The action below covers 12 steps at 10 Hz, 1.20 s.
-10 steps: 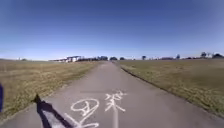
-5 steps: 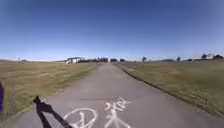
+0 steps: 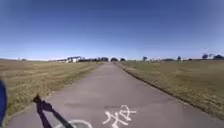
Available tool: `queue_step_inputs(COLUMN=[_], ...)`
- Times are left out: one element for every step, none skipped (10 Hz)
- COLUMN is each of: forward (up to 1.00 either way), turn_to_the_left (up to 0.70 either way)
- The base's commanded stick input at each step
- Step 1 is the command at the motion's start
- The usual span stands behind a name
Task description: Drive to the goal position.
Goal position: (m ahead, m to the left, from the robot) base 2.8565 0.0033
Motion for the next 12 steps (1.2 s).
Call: queue_step_inputs(forward=[0.70,0.70,0.70,0.70,0.70,0.70,0.70,0.70,0.70,0.70,0.70,0.70], turn_to_the_left=[0.00,0.00,0.00,0.00,0.00,0.00,0.00,0.00,0.00,0.00,0.00,0.00])
